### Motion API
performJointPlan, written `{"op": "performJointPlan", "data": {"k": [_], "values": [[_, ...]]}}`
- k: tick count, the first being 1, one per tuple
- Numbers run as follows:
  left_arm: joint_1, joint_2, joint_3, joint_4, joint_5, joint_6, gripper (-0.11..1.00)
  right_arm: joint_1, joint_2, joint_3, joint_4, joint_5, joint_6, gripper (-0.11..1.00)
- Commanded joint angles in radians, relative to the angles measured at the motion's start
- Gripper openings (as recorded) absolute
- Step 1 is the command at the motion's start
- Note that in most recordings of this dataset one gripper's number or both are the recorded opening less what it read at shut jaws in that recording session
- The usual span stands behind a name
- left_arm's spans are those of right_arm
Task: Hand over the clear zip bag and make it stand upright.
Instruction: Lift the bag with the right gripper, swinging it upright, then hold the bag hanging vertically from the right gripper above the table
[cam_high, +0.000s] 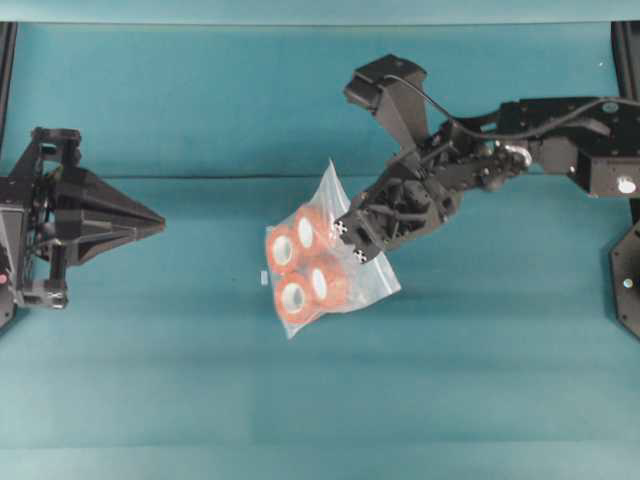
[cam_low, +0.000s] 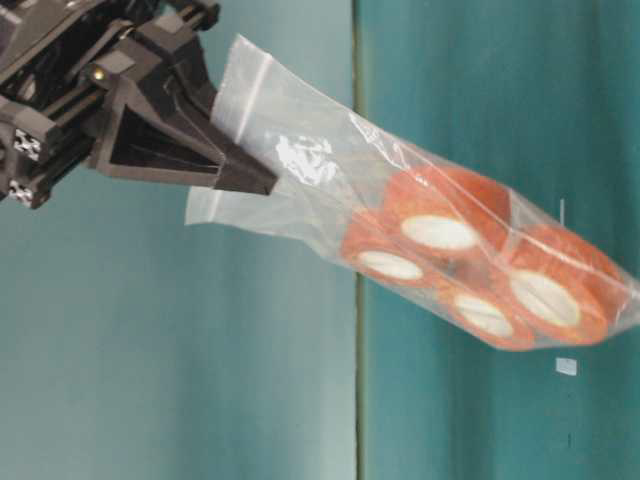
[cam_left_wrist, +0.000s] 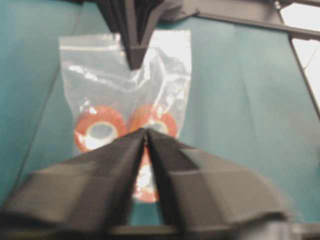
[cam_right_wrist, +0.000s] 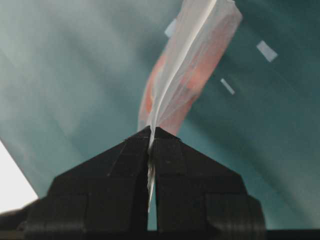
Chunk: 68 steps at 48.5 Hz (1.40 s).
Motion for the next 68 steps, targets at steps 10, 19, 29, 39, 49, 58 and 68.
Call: {"op": "performJointPlan", "data": {"k": [10,19,29,39,49,58,68], "values": [[0.005,0.002,-0.011,0.002,-0.008,0.003,0.92,-0.008,0.031,-0.141,-0.008,0.170,-0.169,0.01],[0.006,-0.003,-0.009,0.002,0.014,0.012,0.88,-0.029,0.094,-0.267,-0.006,0.376,-0.345,0.01],[0.006,-0.005,-0.011,0.002,0.051,0.003,0.87,-0.043,0.161,-0.400,-0.008,0.506,-0.445,0.01],[0.006,-0.011,-0.009,0.002,0.055,0.003,0.87,-0.048,0.195,-0.460,-0.011,0.549,-0.503,0.01],[0.008,-0.011,-0.009,0.002,0.054,0.003,0.87,-0.051,0.196,-0.440,-0.017,0.551,-0.566,0.01],[0.009,-0.009,-0.009,0.002,0.055,0.002,0.87,-0.035,0.196,-0.405,-0.074,0.549,-0.669,0.01],[0.008,-0.008,-0.009,0.002,0.055,0.002,0.87,-0.028,0.196,-0.402,-0.106,0.545,-0.706,0.01]]}}
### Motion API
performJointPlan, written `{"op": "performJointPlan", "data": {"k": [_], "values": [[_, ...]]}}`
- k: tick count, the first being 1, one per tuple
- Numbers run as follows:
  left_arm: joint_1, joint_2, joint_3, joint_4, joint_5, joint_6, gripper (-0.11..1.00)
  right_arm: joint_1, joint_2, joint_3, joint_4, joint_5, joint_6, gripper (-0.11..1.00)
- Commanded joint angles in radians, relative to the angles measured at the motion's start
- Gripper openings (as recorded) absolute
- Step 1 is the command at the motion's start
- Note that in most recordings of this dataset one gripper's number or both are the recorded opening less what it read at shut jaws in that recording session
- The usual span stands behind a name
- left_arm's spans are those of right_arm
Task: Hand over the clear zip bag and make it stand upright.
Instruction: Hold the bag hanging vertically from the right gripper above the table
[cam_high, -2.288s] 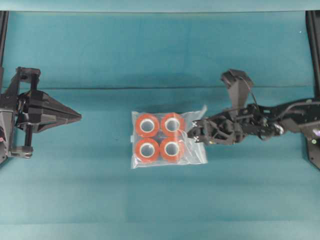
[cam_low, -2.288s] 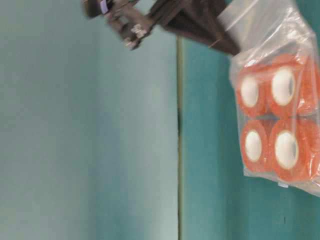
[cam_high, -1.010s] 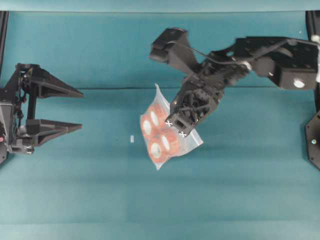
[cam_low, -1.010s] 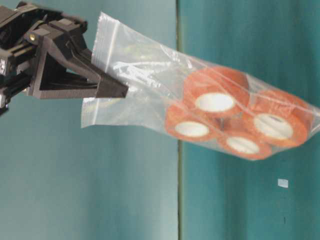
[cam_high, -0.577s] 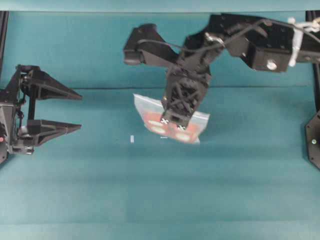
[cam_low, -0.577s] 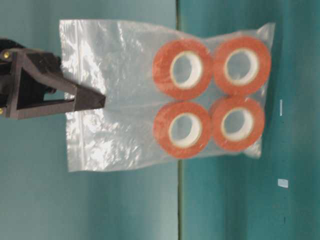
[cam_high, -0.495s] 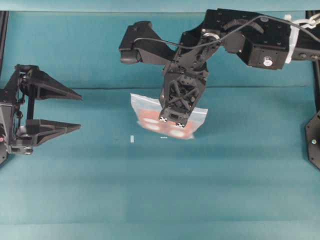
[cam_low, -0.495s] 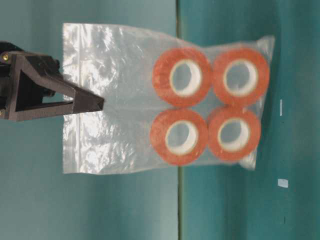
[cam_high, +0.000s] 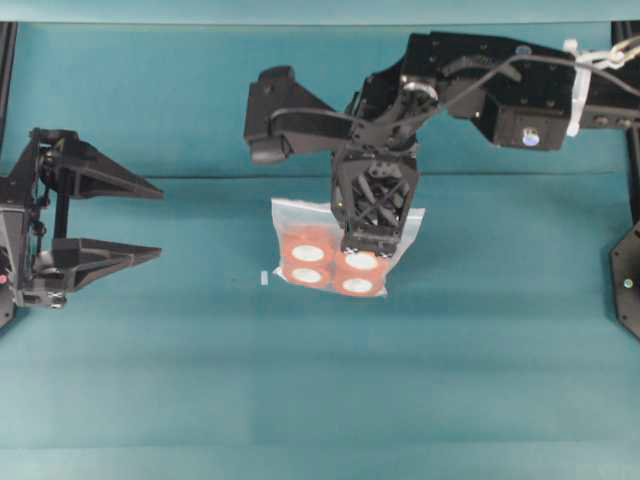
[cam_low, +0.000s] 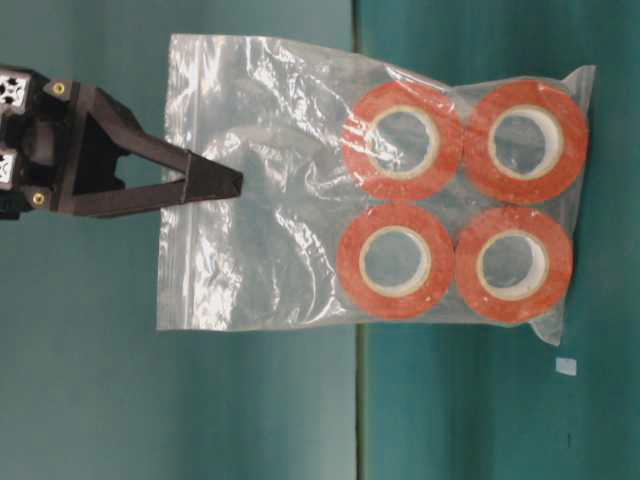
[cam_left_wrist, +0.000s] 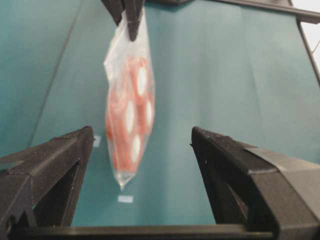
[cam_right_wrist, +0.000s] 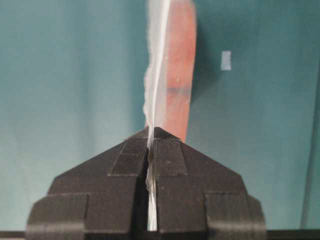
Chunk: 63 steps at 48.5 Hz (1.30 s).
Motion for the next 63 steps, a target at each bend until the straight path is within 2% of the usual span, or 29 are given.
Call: {"op": "performJointPlan", "data": {"k": [1,10,33,63], "values": [[0.000,0.003,-0.009,0.002,-0.005,0.000,0.87,0.006,-0.012,-0.006,-0.011,-0.006,-0.021,0.01],[0.005,0.003,-0.009,0.002,-0.005,0.000,0.87,0.012,-0.011,-0.012,-0.025,-0.028,-0.077,0.01],[0.021,0.003,-0.009,0.002,-0.005,0.000,0.87,0.018,-0.009,-0.020,-0.026,-0.051,-0.138,0.01],[0.031,0.005,-0.009,0.002,-0.005,-0.002,0.87,0.018,-0.006,-0.043,-0.026,-0.051,-0.166,0.01]]}}
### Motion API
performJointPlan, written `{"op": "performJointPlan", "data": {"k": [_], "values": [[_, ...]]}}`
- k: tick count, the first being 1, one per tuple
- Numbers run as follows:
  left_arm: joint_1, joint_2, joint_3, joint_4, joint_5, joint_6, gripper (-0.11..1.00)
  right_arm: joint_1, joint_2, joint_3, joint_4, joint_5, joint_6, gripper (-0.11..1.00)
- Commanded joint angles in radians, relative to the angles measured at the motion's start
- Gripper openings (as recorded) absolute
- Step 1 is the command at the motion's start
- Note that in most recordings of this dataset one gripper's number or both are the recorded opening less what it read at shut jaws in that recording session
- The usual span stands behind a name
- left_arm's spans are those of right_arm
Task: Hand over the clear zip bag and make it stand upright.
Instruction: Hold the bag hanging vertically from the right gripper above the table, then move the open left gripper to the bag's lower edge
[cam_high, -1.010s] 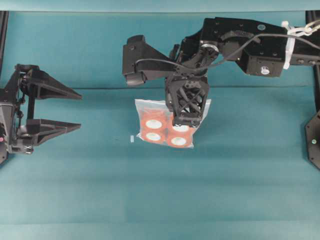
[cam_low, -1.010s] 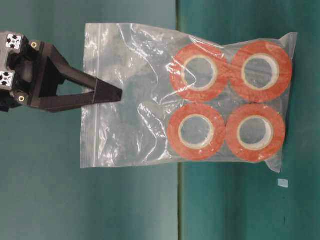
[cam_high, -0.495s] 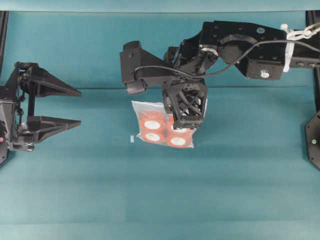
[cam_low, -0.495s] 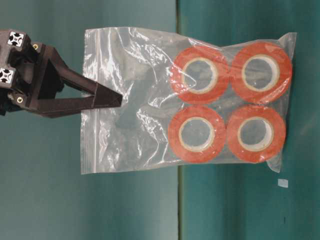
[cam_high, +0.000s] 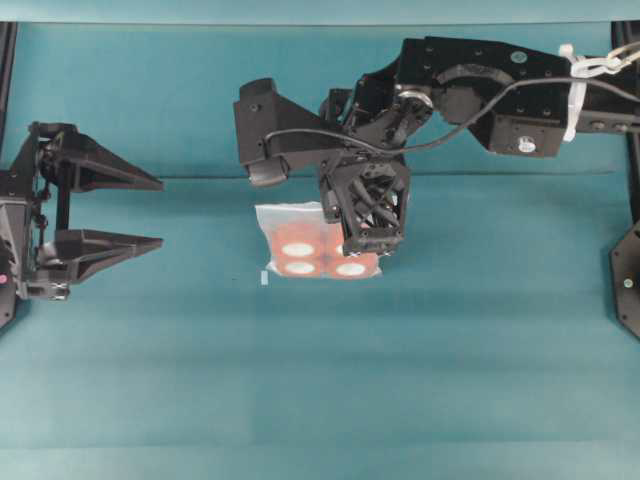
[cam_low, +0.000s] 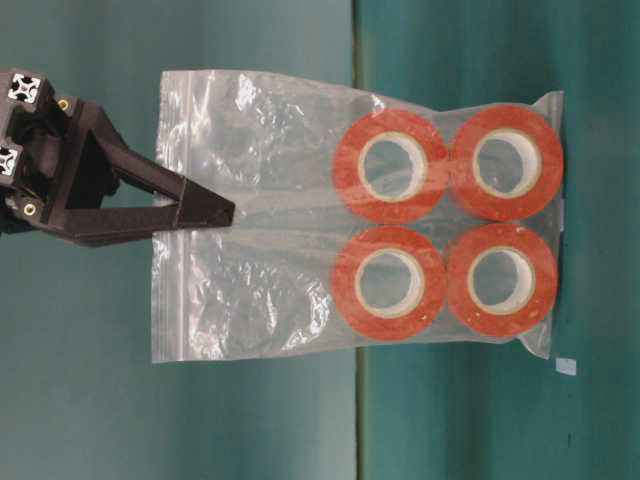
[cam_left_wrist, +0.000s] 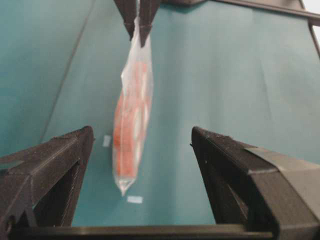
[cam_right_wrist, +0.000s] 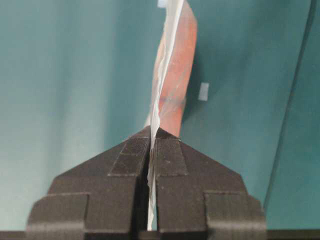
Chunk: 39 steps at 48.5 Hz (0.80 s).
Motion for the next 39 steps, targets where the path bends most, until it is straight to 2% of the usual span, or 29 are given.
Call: {"op": "performJointPlan", "data": {"k": [1,21,28,39], "values": [[0.003,0.003,-0.009,0.002,-0.005,-0.002,0.87,0.005,-0.014,-0.015,0.002,-0.005,-0.014,0.01],[0.003,0.020,0.021,0.002,-0.008,0.002,0.86,0.041,-0.015,0.014,0.002,-0.014,-0.035,0.01],[0.000,0.101,0.051,0.002,-0.031,0.000,0.87,0.044,-0.020,0.028,0.002,-0.035,-0.025,0.01],[0.000,0.275,0.046,0.002,-0.172,-0.002,0.94,0.046,-0.021,0.032,0.002,-0.052,-0.021,0.01]]}}
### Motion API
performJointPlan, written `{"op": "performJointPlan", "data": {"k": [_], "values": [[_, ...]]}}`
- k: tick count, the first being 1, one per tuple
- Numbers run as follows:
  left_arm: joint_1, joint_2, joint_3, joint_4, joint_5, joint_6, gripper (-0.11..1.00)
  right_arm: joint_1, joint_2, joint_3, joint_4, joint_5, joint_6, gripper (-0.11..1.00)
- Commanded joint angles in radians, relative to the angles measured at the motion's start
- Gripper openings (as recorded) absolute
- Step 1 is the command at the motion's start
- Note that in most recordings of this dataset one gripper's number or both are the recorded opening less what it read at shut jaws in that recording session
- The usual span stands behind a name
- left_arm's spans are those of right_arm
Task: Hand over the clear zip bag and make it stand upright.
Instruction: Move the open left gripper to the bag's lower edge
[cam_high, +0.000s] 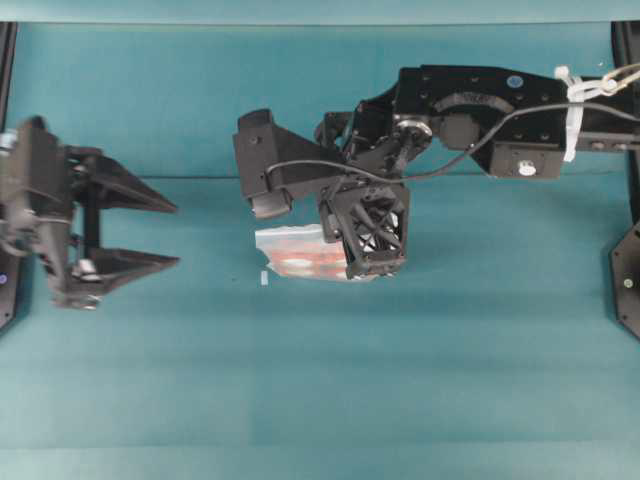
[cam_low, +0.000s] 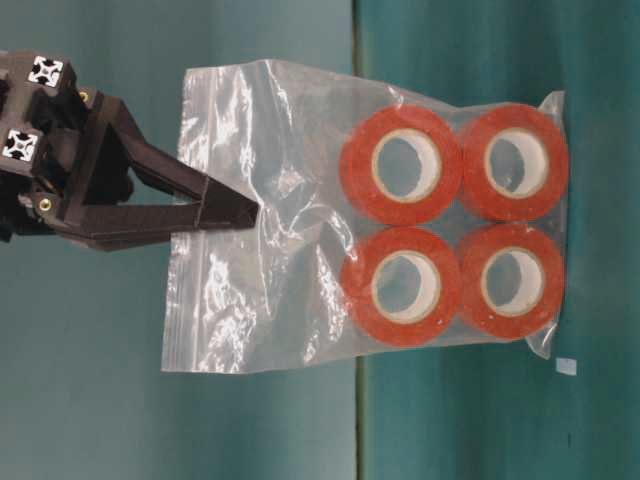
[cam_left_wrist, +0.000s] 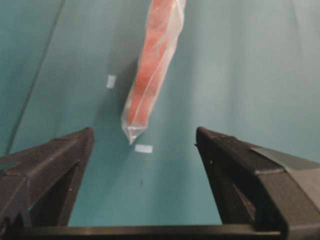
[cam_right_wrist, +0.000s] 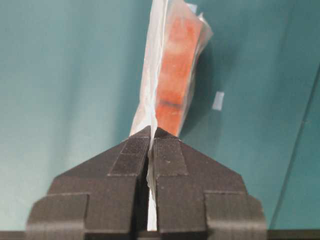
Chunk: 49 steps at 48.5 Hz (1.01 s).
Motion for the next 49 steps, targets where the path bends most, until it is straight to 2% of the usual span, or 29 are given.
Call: {"op": "performJointPlan", "data": {"k": [1,27,40,49], "values": [[-0.002,0.061,-0.020,0.002,-0.055,-0.002,0.94,0.003,-0.021,-0.006,0.003,-0.005,0.002,0.01],[-0.003,0.446,-0.101,0.002,-0.281,0.011,0.96,0.003,-0.021,-0.006,0.002,-0.018,0.000,0.01],[-0.003,0.638,-0.199,0.002,-0.370,0.000,0.96,0.003,-0.023,-0.002,0.003,-0.020,0.000,0.01],[0.000,0.724,-0.267,0.002,-0.377,0.000,0.96,0.003,-0.025,0.005,0.003,-0.020,0.000,0.01]]}}
